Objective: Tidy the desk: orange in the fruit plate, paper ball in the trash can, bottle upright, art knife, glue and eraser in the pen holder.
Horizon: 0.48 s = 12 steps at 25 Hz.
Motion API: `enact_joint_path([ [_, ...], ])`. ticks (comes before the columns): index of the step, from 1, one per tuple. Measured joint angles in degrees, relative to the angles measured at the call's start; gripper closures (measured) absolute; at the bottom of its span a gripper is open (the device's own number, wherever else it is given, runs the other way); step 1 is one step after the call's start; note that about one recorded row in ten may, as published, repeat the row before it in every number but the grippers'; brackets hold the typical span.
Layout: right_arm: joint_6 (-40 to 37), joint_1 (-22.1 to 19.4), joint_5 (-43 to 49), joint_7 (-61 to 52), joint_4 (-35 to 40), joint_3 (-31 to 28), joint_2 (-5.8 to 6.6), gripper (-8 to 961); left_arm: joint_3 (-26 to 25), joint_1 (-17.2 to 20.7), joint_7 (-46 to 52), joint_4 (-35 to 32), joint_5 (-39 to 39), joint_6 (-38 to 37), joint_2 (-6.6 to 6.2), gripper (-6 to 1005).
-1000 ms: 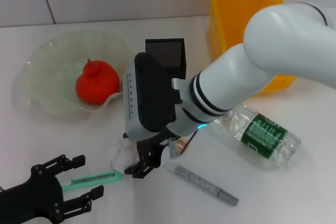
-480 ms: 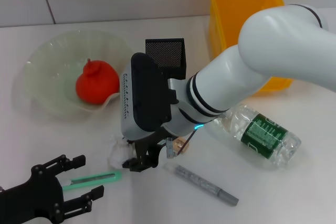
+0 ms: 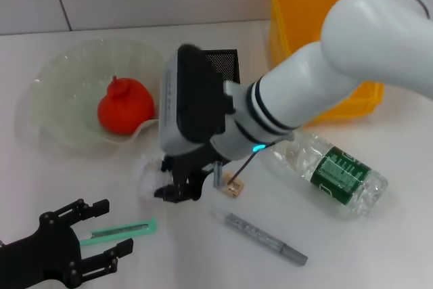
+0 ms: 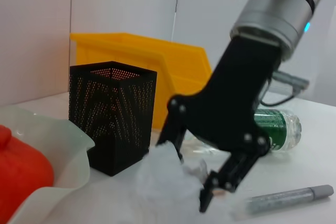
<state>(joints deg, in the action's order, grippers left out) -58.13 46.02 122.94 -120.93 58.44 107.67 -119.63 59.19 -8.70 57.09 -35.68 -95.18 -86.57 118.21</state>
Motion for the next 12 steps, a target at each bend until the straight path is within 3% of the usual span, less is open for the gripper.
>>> enact_joint_path([
  [7,-3.06,-1.21,0.04,-0.51,2.87,-6.28,0.19,547,-0.05,0.0,-0.11,0.0,0.01,0.0,0.0,205],
  [8,-5.34,-2.46,0.24,-0.59,5.78,-10.23,0.25,548,-0.04,0.0,-0.15,0.0,0.0,0.0,0.0,205],
  [12,-8.94,-4.54,0.54,-0.61,10.71,-16.62,0.32,553,0.13,-0.01,-0.17,0.0,0.0,0.0,0.06,206],
])
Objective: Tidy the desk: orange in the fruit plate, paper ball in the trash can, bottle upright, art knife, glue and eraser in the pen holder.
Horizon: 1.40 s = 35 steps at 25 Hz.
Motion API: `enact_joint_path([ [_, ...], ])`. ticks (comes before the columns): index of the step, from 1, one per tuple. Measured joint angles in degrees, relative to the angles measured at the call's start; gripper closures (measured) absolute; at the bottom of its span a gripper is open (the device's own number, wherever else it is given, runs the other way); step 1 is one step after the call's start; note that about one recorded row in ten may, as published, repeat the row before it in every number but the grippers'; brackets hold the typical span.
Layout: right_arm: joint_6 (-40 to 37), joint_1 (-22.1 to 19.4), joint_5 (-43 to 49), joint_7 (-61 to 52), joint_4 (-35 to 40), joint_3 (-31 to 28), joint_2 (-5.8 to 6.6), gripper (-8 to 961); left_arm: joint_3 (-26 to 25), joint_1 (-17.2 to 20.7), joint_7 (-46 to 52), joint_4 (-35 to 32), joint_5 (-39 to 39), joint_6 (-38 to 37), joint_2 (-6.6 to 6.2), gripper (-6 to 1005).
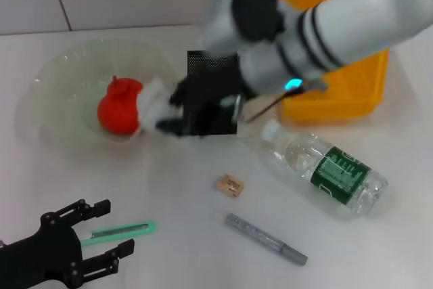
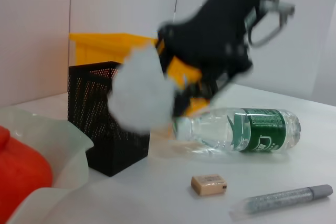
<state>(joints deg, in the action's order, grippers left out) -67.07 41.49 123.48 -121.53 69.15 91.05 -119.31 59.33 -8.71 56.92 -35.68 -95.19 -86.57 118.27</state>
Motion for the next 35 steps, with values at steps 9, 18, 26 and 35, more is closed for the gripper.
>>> enact_joint_path([
  [9,-1.89,-7.86,4.68,-2.51,11.63,-17.02,0.05,560,0.08,-0.33,-0.11,0.0,0.01,0.0,0.03,208],
  [18,-1.63,-12.63,6.06,-2.42,12.93,-29.57,0.11,568,0.17,-1.52,-0.3,0.5,0.0,0.03,-0.08,210],
  [26,1.28,-14.65,8.35,-2.23,10.41,-31.93,0.21,569,0.13,-1.98,-0.34,0.7,-0.78,0.1,-0.12,212],
  [35,3.88,-12.74,8.49,-0.86,5.05,-31.6,0.23,571,0.17,-1.94,-0.34,0.7,-1.32,0.09,-0.07,214],
])
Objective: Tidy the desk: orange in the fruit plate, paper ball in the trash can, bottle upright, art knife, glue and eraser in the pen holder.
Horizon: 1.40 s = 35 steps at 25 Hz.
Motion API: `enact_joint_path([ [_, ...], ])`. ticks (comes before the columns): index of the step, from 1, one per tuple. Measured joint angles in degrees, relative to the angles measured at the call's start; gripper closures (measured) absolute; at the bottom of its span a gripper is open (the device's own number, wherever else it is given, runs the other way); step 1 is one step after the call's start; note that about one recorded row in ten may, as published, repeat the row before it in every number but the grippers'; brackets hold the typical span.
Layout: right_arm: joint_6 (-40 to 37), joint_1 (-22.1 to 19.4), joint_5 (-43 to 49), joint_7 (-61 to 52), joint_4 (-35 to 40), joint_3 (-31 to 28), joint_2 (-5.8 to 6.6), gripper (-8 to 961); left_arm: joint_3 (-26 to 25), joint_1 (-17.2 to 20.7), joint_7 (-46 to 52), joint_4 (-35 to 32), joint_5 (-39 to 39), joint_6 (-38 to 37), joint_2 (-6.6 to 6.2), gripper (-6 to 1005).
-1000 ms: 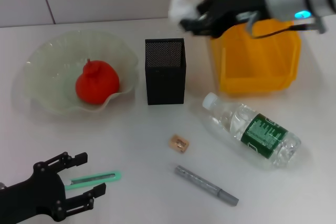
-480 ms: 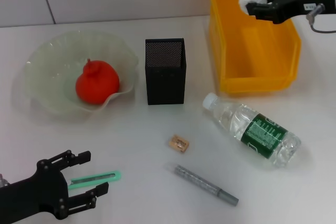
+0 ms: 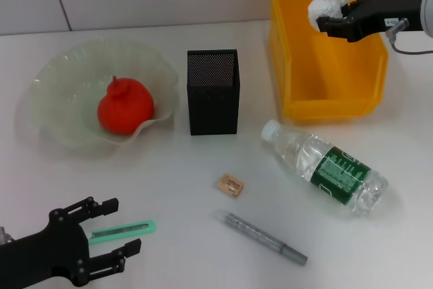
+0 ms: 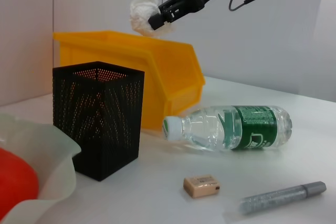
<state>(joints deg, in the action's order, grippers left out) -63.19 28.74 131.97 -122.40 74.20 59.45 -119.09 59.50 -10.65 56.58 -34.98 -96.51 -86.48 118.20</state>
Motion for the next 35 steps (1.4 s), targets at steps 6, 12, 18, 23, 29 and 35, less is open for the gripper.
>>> enact_joint_path([
  [6,3.51,1.35,1.22,0.32,-4.07,0.19,-0.01,556,0.0,0.17,-0.04,0.0,-0.04,-0.17,0.01,216],
  [12,4.03,2.34,2.0,0.94,-5.55,0.18,0.0,454,-0.04,0.01,-0.06,0.0,-0.04,-0.24,0.01,217],
  [18,4.13,3.01,2.9,0.95,-6.39,0.16,0.07,336,0.0,-0.24,-0.06,0.0,-0.03,-0.24,0.01,219],
  [23,4.09,3.1,2.9,0.95,-6.24,0.0,0.08,235,0.0,-0.25,-0.06,0.0,-0.01,-0.29,0.03,220],
  [29,-1.43,1.47,-2.29,3.31,-1.65,-0.21,0.1,180,0.0,-0.24,-0.06,0.01,0.02,-0.37,0.1,221],
  [35,-11.89,-4.47,-21.79,16.82,3.02,-1.59,0.1,176,-0.18,-0.19,-0.06,0.0,0.02,-0.4,0.1,223],
])
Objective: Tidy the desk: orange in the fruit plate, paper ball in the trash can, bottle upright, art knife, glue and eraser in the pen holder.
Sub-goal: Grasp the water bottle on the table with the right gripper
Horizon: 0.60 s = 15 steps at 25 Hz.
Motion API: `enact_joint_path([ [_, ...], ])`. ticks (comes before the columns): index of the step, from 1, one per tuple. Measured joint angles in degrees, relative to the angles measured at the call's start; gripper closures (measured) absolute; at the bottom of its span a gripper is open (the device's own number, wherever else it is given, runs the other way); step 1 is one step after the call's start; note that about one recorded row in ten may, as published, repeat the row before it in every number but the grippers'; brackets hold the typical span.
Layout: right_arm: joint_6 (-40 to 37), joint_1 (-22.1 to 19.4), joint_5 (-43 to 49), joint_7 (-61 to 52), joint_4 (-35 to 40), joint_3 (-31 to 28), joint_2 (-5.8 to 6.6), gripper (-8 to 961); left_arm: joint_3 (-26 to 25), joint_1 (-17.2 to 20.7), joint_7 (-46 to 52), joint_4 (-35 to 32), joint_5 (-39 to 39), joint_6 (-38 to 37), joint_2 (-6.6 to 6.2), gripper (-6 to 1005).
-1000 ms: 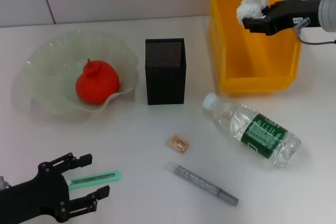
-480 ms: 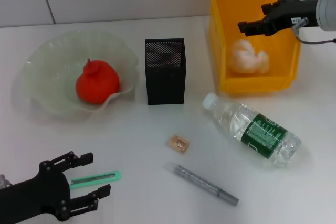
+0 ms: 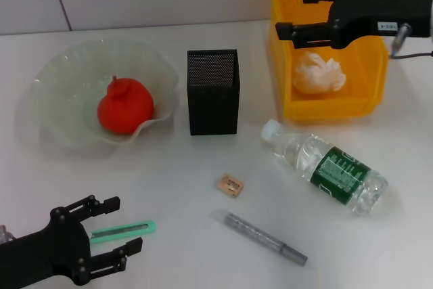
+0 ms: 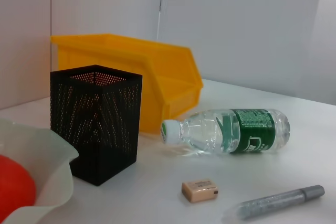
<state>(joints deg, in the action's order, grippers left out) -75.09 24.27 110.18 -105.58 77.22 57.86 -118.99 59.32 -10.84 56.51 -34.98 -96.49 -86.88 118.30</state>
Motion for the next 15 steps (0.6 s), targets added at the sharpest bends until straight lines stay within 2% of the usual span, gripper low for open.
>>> enact_joint_path([
  [1,-2.23,-2.53,-6.17,4.99,-0.01,-0.32,-0.11,166,0.0,0.01,0.0,0.0,0.0,0.0,0.0,223],
  [2,-2.23,-2.53,-6.17,4.99,-0.01,-0.32,-0.11,156,0.0,0.01,0.0,0.0,0.0,0.0,0.0,223],
  [6,-6.95,-7.85,-18.57,15.63,-4.02,-0.86,-0.05,125,-0.03,0.03,0.0,0.0,-0.01,-0.05,-0.01,224],
  [10,-10.95,-9.05,-21.15,19.38,-7.95,-2.91,-0.03,125,0.14,-0.23,0.0,-0.17,-0.02,-0.06,0.0,225],
  [11,-15.52,-9.1,-21.64,21.79,-11.43,-5.6,-0.03,126,0.15,-0.5,0.0,-0.18,-0.02,-0.11,0.0,226],
  [12,-15.52,-9.1,-21.64,21.79,-11.43,-5.6,-0.03,126,0.15,-0.55,0.0,-0.18,-0.03,-0.12,-0.01,226],
  [15,-22.13,-8.91,-22.38,27.22,-17.64,-10.51,-0.07,126,0.17,-0.72,-0.01,-0.2,-0.03,-0.39,0.0,227],
])
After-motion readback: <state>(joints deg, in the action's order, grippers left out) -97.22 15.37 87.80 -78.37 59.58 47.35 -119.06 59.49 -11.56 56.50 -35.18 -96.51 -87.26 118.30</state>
